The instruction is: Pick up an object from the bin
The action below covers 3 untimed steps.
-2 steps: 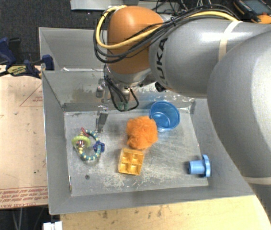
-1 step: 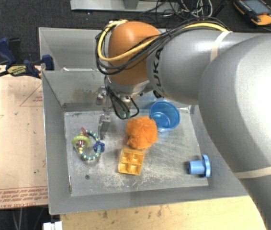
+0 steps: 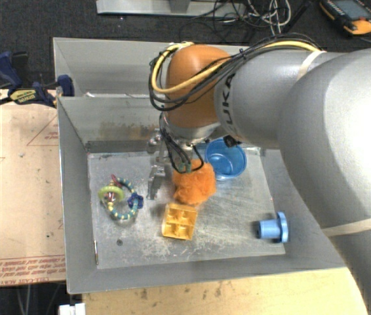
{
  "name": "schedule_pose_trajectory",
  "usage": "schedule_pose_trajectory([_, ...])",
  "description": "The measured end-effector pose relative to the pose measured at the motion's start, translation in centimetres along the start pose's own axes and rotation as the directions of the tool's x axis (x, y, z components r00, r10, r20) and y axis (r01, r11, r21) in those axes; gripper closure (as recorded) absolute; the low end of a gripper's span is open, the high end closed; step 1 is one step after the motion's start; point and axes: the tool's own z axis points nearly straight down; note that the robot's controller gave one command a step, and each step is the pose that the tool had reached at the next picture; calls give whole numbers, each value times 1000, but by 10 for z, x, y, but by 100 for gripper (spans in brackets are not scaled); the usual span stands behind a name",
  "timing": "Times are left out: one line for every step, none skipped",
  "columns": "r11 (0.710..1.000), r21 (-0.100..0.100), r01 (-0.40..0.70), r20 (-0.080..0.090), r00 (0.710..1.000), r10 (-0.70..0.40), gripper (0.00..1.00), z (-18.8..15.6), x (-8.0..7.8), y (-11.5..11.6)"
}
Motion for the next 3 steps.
schedule_pose_trajectory([999,3,39,5,999,-39,0,14,12,26])
schedule_pose_trajectory([999,-1,37,5,999,-37,0,9,35,81])
schedule_pose_trajectory([870,-2,492,18,870,-492,100,29,0,72])
